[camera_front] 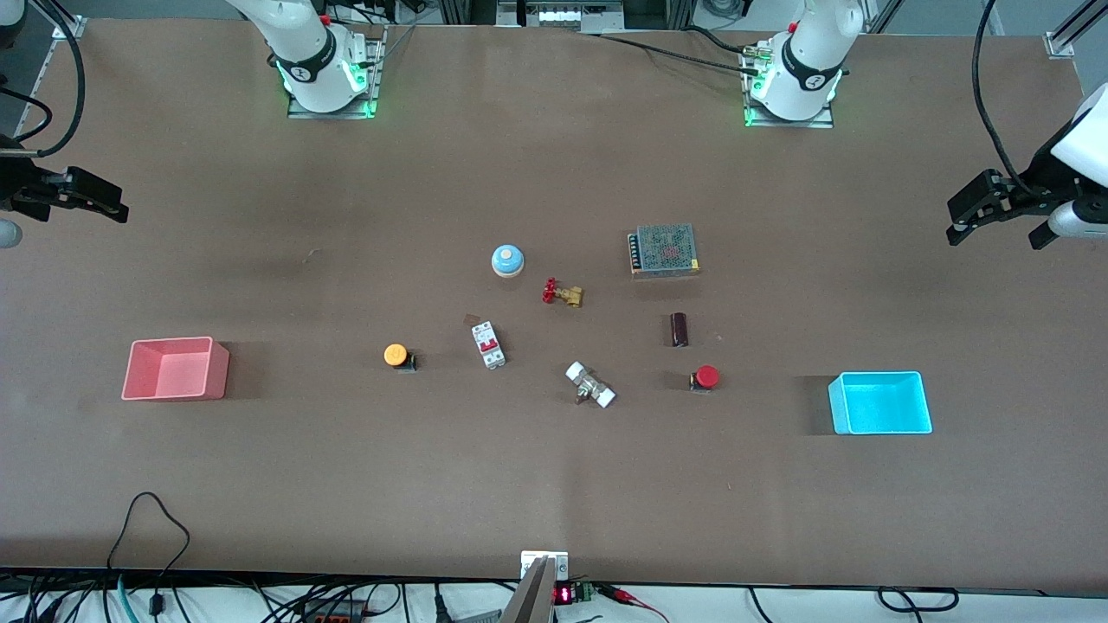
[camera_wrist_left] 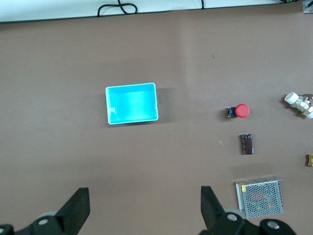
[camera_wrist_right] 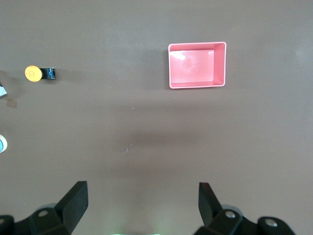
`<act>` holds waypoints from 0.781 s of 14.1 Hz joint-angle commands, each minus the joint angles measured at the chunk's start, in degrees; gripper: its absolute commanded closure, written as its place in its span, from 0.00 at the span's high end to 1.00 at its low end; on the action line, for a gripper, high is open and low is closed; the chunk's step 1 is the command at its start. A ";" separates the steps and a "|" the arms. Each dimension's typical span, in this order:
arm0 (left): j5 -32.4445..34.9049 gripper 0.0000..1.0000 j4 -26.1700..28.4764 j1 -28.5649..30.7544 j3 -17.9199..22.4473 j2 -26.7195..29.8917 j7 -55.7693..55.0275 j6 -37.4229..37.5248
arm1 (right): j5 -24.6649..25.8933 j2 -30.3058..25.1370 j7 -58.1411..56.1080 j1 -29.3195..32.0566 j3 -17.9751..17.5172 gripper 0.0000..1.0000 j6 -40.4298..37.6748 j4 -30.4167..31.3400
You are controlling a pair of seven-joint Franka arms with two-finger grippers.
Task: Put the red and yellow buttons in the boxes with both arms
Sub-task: 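Lower both grippers onto the yellow and red push buttons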
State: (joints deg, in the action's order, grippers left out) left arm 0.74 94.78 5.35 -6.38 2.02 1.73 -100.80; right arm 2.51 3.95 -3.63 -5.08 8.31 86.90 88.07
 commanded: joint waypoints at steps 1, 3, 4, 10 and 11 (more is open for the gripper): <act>-1.01 1.00 0.49 0.63 -0.21 1.24 1.61 0.61 | -1.09 -2.02 0.46 0.33 -0.05 1.00 -0.93 1.66; -1.01 1.00 0.49 0.63 -0.21 1.24 1.61 0.61 | -1.37 -1.93 0.55 0.33 -0.05 1.00 -1.11 1.67; -1.01 1.00 0.49 0.63 -0.21 1.24 1.61 0.61 | -1.37 -1.58 0.81 0.16 -0.13 1.00 -0.85 1.67; -1.01 1.00 0.58 0.54 -0.65 0.54 0.74 0.35 | -4.09 12.89 1.34 -5.80 -0.57 1.00 11.94 1.75; -1.09 1.00 0.58 0.19 -0.91 -0.25 0.30 0.17 | -4.09 14.49 1.34 -7.38 -0.57 1.00 15.20 1.58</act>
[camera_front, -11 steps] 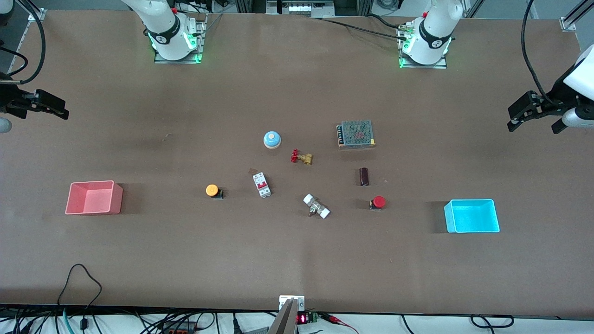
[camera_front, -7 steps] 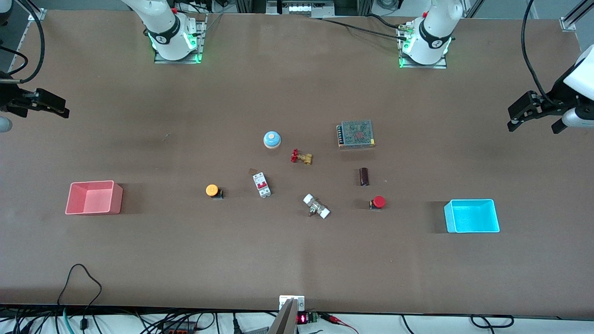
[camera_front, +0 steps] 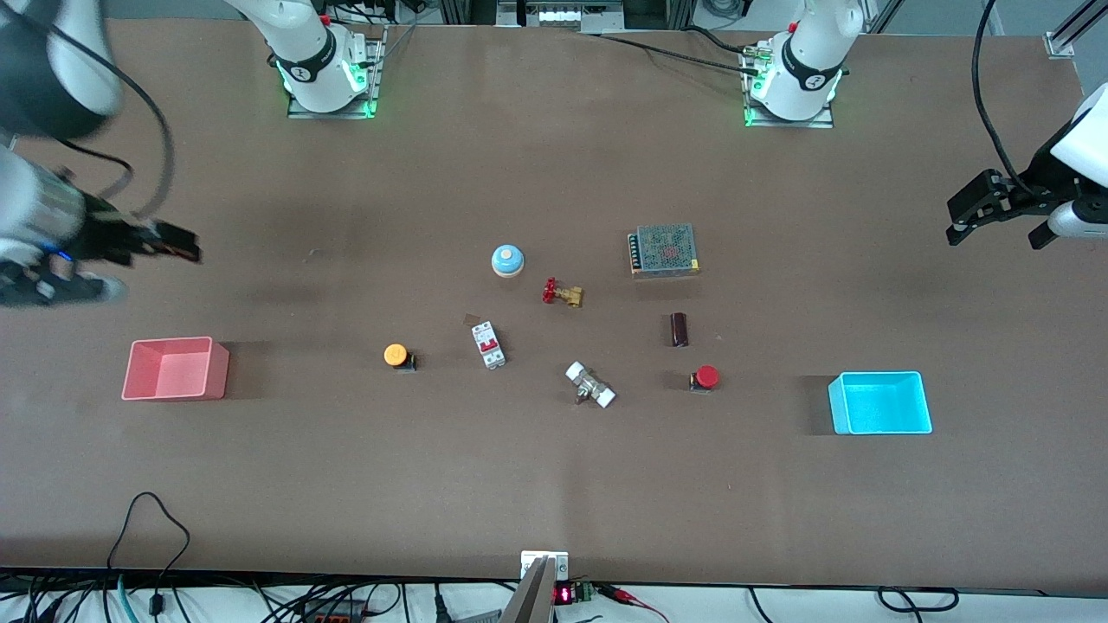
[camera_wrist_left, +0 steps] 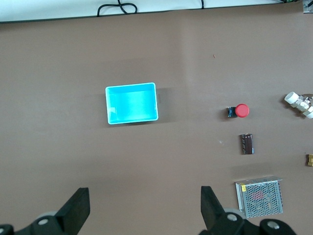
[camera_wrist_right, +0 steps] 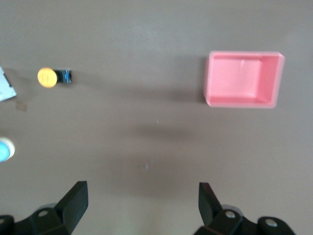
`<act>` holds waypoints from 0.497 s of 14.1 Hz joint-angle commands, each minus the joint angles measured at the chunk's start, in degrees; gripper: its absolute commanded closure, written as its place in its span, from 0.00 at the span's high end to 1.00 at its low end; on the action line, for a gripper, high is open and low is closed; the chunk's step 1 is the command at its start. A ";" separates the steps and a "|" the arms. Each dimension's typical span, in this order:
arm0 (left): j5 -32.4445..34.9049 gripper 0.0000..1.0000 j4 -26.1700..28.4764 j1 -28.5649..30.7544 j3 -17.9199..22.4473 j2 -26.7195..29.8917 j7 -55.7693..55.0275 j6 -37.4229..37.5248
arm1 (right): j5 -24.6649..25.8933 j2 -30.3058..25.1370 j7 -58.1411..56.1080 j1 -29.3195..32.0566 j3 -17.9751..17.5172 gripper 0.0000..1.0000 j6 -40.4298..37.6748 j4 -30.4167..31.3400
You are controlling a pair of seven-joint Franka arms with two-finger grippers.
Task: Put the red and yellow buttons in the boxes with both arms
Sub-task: 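Lower both grippers onto the yellow and red push buttons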
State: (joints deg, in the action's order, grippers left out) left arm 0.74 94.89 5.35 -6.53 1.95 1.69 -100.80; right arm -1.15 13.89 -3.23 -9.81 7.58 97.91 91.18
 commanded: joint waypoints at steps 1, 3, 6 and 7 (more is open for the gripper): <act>-1.27 1.00 0.47 -0.16 -0.85 -1.33 -0.88 -0.01 | -0.78 6.13 0.94 -4.33 0.16 1.00 7.43 -1.53; -1.44 1.00 0.39 -0.77 -2.51 -3.79 -1.60 -0.18 | -4.37 8.59 0.94 -6.18 0.16 1.00 10.97 -1.71; -1.36 1.00 0.39 -1.04 -5.41 -7.39 -6.94 -4.30 | -7.38 12.63 0.94 -8.91 0.16 1.00 16.15 -1.80; -0.92 1.00 0.39 -1.13 -6.55 -8.88 -9.40 -5.62 | -7.47 13.78 1.03 -9.35 0.16 1.00 17.30 -1.80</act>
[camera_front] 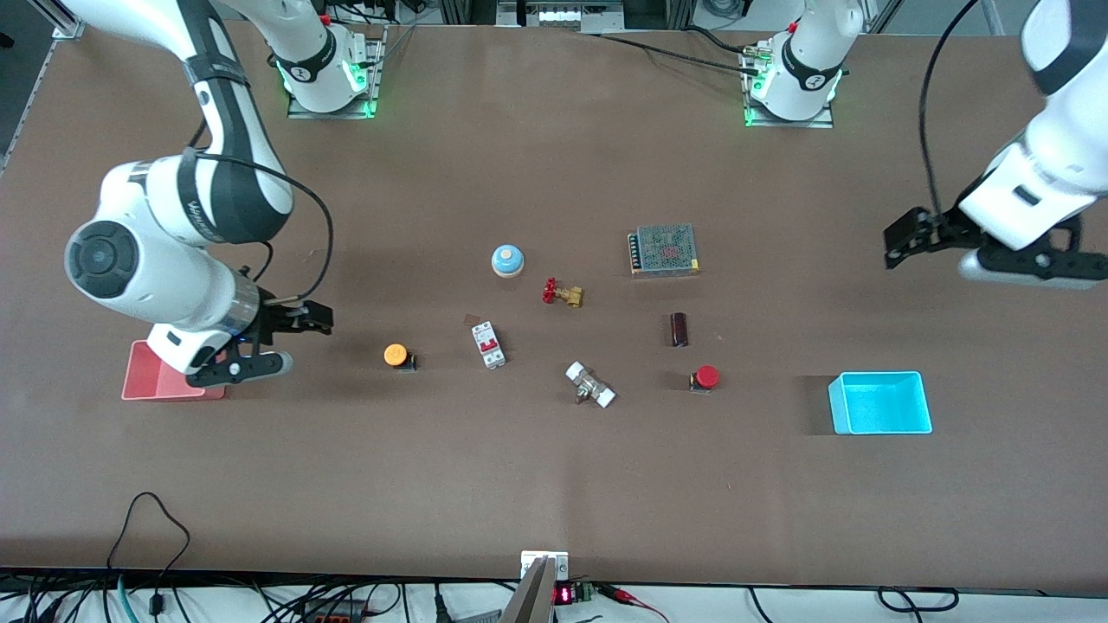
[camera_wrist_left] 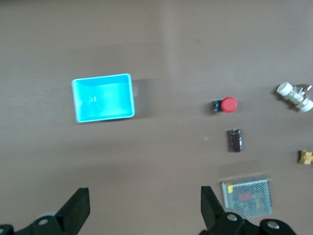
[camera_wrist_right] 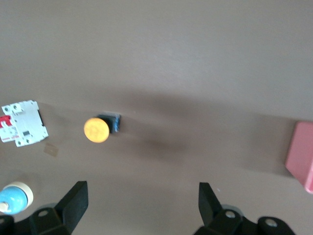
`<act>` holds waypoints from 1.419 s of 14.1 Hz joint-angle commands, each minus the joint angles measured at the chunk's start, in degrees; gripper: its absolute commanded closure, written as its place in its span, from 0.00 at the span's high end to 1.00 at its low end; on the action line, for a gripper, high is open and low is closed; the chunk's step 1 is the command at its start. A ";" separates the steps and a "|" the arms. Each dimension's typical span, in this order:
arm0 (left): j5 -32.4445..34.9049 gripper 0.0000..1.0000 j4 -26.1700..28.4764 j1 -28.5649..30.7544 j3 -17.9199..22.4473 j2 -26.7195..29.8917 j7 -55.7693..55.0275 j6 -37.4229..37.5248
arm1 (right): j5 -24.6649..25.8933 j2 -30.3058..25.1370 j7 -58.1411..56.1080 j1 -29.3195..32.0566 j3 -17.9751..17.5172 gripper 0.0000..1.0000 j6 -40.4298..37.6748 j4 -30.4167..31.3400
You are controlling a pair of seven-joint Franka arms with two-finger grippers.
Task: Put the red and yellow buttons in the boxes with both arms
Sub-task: 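Lower both grippers onto the yellow and red push buttons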
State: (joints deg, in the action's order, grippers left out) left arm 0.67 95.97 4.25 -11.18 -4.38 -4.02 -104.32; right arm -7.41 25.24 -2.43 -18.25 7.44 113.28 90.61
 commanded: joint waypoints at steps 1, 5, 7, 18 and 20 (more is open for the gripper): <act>-0.59 1.00 -0.69 -0.38 -2.62 -3.96 -5.97 -3.51 | -1.29 3.40 1.10 -1.52 0.29 1.00 2.99 -1.22; -0.50 1.00 -0.78 -4.50 -2.89 -9.84 -13.62 -9.21 | -1.21 7.53 3.65 -3.19 -0.67 1.00 5.29 -1.49; -0.50 1.00 -0.78 -6.70 -2.80 -12.92 -16.79 -12.73 | -1.21 9.47 6.98 -4.68 -0.76 1.00 6.42 -1.57; 6.87 1.00 -2.19 -13.29 -2.27 -29.71 -36.84 -28.83 | -1.03 16.68 10.95 -7.33 -0.76 1.00 12.58 -1.84; 10.21 1.00 -2.19 -13.39 -2.18 -31.56 -39.73 -31.11 | -1.03 17.30 10.95 -7.15 -0.76 1.00 12.58 -1.84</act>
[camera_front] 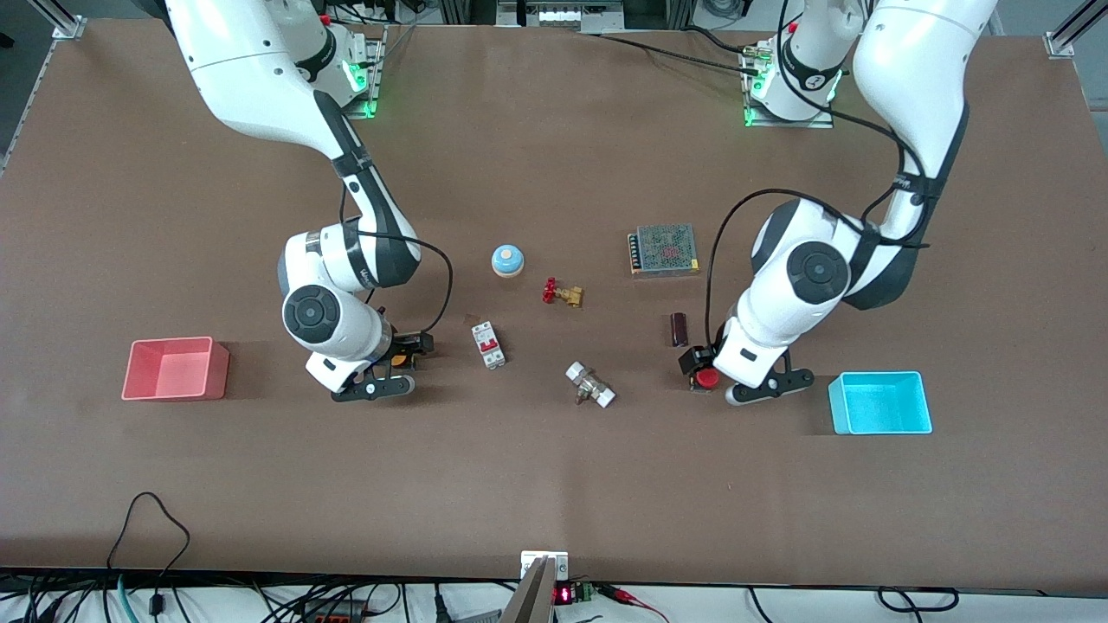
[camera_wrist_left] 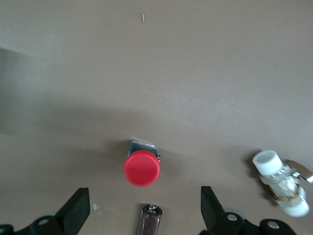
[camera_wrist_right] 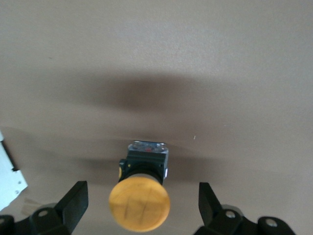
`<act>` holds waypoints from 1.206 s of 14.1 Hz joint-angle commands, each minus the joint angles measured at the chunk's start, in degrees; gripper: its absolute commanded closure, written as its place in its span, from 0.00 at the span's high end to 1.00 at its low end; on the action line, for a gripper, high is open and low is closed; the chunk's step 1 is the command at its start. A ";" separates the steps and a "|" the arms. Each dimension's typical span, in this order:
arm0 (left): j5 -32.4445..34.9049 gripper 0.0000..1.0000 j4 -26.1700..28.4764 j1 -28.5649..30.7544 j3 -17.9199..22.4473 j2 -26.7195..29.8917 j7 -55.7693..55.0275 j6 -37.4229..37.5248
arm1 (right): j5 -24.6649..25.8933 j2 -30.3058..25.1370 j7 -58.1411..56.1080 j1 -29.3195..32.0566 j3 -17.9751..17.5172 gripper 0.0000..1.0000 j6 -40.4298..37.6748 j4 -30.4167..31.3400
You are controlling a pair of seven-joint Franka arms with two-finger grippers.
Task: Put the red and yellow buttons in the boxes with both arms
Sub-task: 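Close both grippers on the buttons and lift them off the table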
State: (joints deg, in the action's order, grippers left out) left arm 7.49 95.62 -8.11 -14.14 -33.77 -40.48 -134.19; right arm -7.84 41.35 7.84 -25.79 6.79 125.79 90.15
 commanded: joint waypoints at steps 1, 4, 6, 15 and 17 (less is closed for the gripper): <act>4.63 1.00 -1.84 -1.03 0.78 -3.14 -4.16 -1.94 | -0.60 1.36 0.77 0.39 -0.02 1.00 0.07 -1.38; 8.23 1.00 -1.58 -1.12 0.69 -4.81 -4.26 -2.04 | -0.60 1.80 0.77 0.56 0.07 1.00 0.07 -1.47; 8.42 1.00 -1.67 -1.21 0.69 -5.26 -4.26 -2.56 | -0.60 1.89 0.77 0.56 0.07 1.00 0.07 -1.56; 8.33 0.61 -1.75 -1.21 0.69 -5.52 -4.35 -3.27 | -0.07 1.98 2.53 0.12 0.07 0.84 0.07 -2.35; 8.33 0.48 -1.84 -1.21 0.69 -5.52 -4.61 -3.36 | -0.07 2.06 2.61 0.04 0.07 0.80 0.07 -2.35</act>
State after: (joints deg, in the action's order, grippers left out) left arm 14.48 95.21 -8.50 -14.08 -38.72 -43.76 -137.49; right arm -7.83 42.56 9.31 -25.70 6.94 125.93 88.97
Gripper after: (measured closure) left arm 0.414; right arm 0.150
